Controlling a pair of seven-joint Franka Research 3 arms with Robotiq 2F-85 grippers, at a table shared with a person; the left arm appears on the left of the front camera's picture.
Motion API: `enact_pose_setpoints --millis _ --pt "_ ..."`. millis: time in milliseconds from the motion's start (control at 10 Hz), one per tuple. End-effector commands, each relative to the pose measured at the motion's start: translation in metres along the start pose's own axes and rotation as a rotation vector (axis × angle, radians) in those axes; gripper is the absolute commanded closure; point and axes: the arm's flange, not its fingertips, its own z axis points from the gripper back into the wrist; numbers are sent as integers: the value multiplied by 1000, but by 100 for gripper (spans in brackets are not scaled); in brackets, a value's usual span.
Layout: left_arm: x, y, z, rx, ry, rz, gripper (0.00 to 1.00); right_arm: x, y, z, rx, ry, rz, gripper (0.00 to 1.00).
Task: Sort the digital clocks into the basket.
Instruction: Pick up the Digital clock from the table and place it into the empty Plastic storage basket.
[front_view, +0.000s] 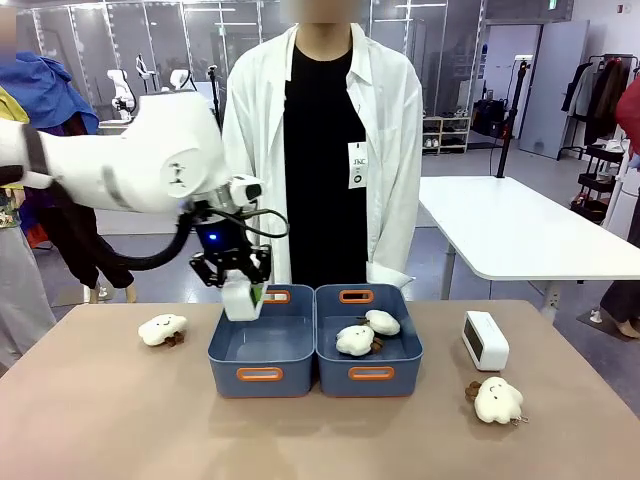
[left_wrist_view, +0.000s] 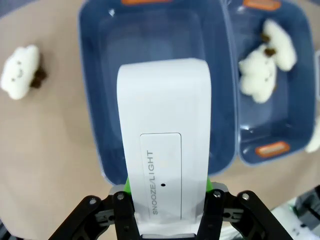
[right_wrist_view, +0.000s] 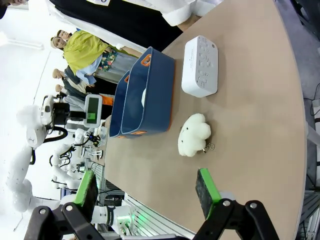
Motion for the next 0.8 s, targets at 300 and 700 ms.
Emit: enact_pose_setpoints --millis 300,700 --pt "78 -11 -77 65 128 130 49 -1 2 3 9 0 12 0" --pt "83 1 -120 169 140 138 49 -1 2 3 9 0 12 0"
